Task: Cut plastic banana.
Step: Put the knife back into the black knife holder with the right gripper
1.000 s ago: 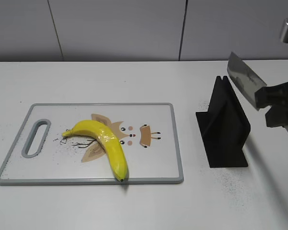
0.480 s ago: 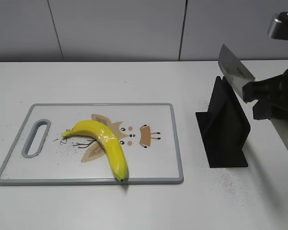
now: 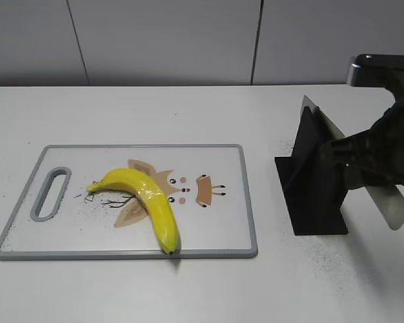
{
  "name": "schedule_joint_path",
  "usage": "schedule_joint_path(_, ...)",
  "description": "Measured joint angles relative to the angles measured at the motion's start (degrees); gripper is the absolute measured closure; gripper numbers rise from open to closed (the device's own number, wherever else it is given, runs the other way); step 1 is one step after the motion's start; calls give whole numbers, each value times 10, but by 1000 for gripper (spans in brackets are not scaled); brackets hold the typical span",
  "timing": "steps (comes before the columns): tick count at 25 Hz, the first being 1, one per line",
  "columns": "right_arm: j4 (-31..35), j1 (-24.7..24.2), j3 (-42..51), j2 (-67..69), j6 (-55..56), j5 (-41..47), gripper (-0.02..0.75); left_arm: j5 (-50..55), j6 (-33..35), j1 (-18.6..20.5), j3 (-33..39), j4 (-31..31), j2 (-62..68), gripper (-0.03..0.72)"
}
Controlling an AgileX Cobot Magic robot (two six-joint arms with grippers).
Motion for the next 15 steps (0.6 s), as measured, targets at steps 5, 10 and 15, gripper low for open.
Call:
schedule_joint_path(5,-1,0,0,18,-8,-4,555,0,0,0,0,0,0,143)
schedule_joint_path(10,1,0,0,19,-11,-10,161,0,0,0,0,0,0,145)
schedule_joint_path(15,2,0,-4,-18,-30,7,83,0,0,0,0,0,0,169)
